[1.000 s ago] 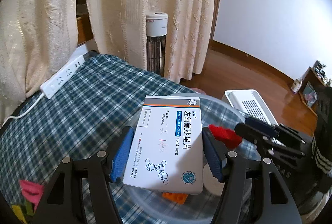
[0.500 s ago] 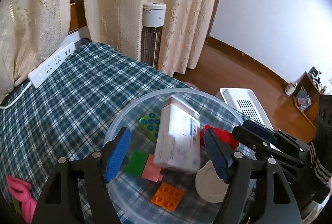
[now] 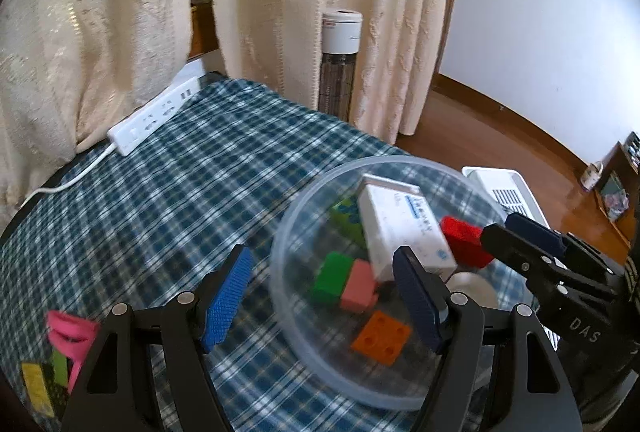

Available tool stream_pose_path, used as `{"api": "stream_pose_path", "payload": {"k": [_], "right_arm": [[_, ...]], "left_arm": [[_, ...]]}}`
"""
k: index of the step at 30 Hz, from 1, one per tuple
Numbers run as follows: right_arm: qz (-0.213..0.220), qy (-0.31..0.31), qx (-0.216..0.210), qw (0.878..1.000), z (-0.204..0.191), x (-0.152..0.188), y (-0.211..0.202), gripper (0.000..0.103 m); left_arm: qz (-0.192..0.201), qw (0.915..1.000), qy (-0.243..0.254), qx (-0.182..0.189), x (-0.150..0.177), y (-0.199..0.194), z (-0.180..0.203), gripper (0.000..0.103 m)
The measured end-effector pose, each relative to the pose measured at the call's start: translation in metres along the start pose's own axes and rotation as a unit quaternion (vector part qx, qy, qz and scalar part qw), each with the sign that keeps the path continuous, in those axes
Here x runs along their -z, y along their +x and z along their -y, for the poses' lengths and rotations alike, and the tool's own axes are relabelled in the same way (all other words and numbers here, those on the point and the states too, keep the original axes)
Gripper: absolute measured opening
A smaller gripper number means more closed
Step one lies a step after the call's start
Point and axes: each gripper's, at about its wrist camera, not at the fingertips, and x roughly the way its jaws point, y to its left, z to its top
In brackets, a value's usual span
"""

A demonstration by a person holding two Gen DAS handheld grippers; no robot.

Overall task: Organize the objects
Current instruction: 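Lower the white medicine box into the clear bowl and open the left tool, then move the left tool to the yellow medicine box while the right tool withdraws from the bowl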

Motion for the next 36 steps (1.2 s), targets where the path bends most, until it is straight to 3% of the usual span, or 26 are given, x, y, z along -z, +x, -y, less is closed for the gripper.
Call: {"api": "stream_pose_path", "payload": {"k": [16, 22, 36], "right_arm": [[-0.018, -0.044, -0.041, 0.998, -0.058, 0.013, 0.007, 0.057], [-0.029, -0.070, -0.064, 0.995, -0.089, 0.021, 0.011, 0.058], [-0.061, -0.120, -0.097, 0.986, -0.151, 0.047, 0.024, 0.060]], "left_arm": [[0.013, 0.9965, -0.054, -0.063, 0.035, -0.043, -0.068, 0.074], [0.018, 0.9916, -0.082, -0.098, 0.055, -0.065, -0.103, 0.074], [0.014, 0.9792, -0.145, -0.141, 0.102, -0.095, -0.170, 0.074]]}}
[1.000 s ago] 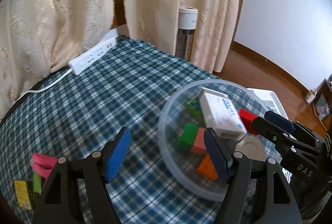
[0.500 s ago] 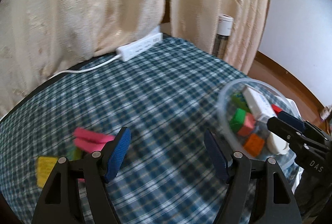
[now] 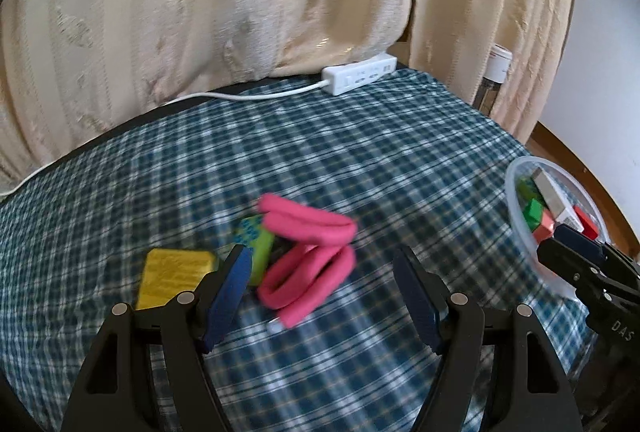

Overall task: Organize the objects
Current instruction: 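Move the left tool to the yellow medicine box while the right tool withdraws from the bowl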

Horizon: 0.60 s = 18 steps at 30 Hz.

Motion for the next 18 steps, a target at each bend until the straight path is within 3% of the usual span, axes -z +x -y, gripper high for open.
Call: {"api": "stream_pose_path", "payload": {"k": [18], "right_arm": [[-0.034, -0.024, -0.020, 0.999, -0.046, 0.005, 0.028, 0.078]], "left_arm": [[-0.005, 0.9973, -0.054, -0.049, 0.017, 0.002, -0.071, 0.080]]}}
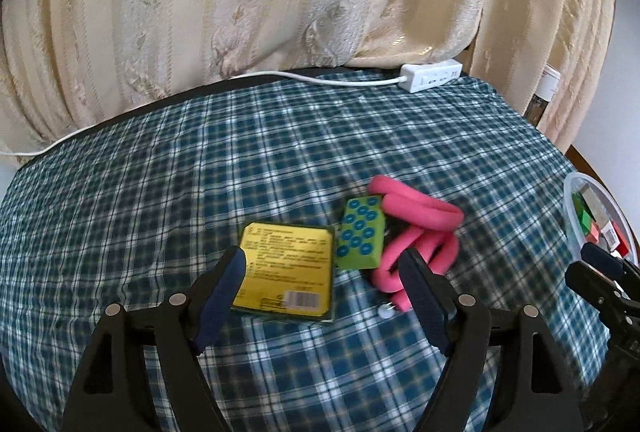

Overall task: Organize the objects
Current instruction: 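Move the left tool to the yellow medicine box while the right tool withdraws from the bowl, then grasp the yellow medicine box with the left tool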

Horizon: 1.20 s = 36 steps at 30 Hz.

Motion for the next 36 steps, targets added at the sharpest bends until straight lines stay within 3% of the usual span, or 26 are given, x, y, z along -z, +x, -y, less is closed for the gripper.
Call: {"api": "stream_pose_path", "payload": {"k": [36], "right_arm": [[-0.038, -0.016, -0.021, 0.999, -0.022, 0.004, 0.025, 0.079]], "left_arm": [[-0.049, 0.9984, -0.020, -0.018, 0.012, 0.041, -0.027, 0.080]]}}
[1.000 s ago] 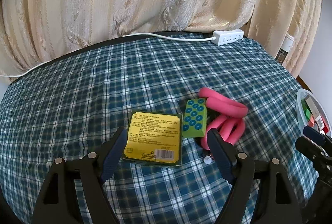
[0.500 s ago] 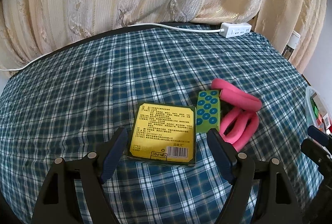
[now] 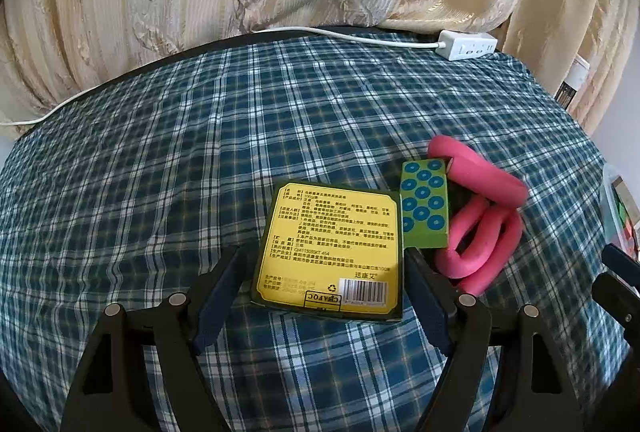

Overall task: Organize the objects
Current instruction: 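Grasp the yellow medicine box with the left tool, then grasp the pink foam loop with the right tool while the left tool holds the yellow box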

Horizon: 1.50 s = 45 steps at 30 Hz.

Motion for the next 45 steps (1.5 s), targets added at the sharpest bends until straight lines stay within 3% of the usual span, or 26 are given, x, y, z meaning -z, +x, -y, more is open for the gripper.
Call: {"api": "stream_pose_path", "payload": {"k": [4, 8, 27, 45], "right_arm": [[-0.002, -0.002, -0.002, 1.000, -0.002, 0.000, 0.001, 0.079], [-0.003, -0.005, -0.003, 1.000, -0.005, 0.000, 0.002, 0.079], [-0.004, -0.044, -0.003, 0.999, -0.020, -0.026, 0.023, 0.079], [-0.039, -0.122, -0.021, 0.992, -0.050, -0.062, 0.085, 0.079]], "left_arm": [[-0.001, 1.0000, -0.004, 0.003, 0.001, 0.001, -0.003, 0.079], [-0.004, 1.0000, -0.004, 0.006, 0.001, 0.003, -0.003, 0.068], [0.034, 0.9994, -0.013, 0.000, -0.002, -0.023, -0.007, 0.068], [0.038, 0.9990, -0.018, 0.010, 0.000, -0.033, -0.010, 0.068]]}}
